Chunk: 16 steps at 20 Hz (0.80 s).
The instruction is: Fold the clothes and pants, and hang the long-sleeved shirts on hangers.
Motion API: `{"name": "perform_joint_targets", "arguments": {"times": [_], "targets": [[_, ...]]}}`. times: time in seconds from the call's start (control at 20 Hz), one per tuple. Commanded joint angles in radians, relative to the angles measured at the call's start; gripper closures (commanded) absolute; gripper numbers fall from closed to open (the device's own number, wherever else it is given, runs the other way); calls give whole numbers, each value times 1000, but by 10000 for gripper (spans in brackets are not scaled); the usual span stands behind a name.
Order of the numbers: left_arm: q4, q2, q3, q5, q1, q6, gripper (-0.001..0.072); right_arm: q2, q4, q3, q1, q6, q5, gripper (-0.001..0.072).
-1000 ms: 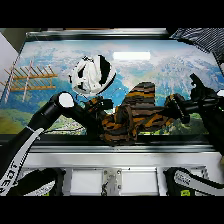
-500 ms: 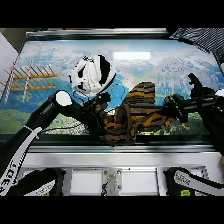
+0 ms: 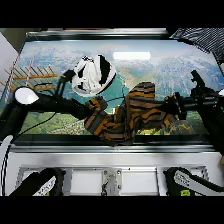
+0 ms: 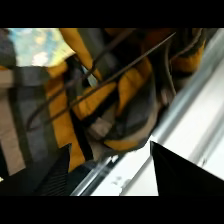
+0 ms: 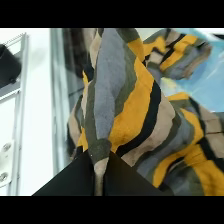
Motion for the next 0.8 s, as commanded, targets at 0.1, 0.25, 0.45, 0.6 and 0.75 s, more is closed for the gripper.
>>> {"name": "perform_joint_targets", "arguments": {"times": [0.1, 0.25, 0.45, 0.6, 0.75], "targets": [[106, 163, -163, 227, -56, -259, 222, 116, 69, 1, 0, 108, -185, 705], [169, 145, -250, 306, -222, -363, 36, 162, 89, 1, 0, 108, -202, 705], [165, -10, -262, 477, -382, -389, 17, 175, 89, 1, 0, 109, -204, 705], [83, -126, -261, 562, -378, -409, 16, 175, 89, 1, 0, 109, -204, 706], [51, -203, -260, 533, -324, -408, 17, 175, 89, 1, 0, 120, -204, 705]]}}
